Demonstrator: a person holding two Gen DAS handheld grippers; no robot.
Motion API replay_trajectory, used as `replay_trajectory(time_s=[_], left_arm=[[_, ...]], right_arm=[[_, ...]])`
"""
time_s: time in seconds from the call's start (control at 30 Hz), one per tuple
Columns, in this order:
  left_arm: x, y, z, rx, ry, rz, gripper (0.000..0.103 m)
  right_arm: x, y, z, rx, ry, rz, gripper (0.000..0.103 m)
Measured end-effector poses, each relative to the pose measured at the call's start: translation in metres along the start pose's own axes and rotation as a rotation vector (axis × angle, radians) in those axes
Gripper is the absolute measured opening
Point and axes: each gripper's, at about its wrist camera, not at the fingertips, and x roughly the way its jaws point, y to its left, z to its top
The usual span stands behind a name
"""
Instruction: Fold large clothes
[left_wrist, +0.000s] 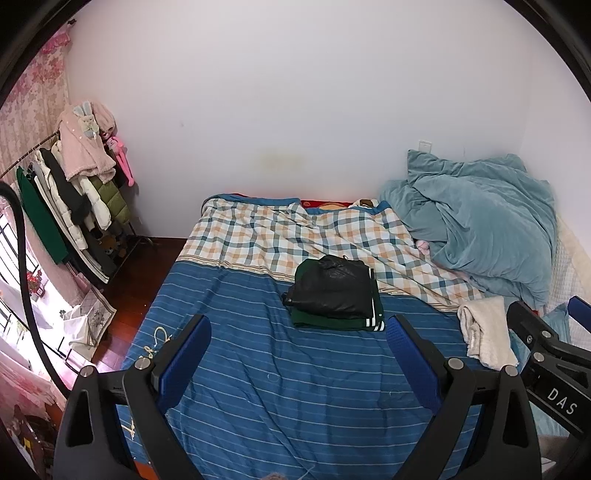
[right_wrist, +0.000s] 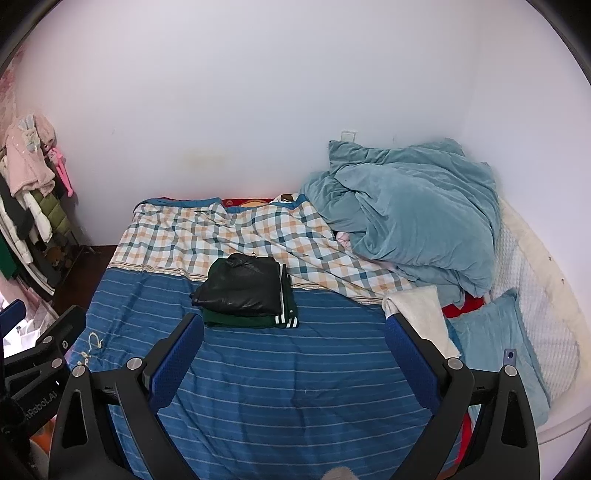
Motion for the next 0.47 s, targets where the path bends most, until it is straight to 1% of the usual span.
replay_trajectory(time_s=[0.37, 0.47], left_arm=[[-0.0005, -0.0005, -0.0001, 0.003, -0.005, 0.000, 0.097], [-0.0008, -0.0027, -0.0002, 0.008, -0.012, 0.011, 0.097]], right_arm=[[-0.0026, 0.0014, -0.0033, 0.001, 0.001, 0.003, 0.100], [-0.0030, 0.0019, -0.0038, 0.001, 0.000, 0.003, 0.101]])
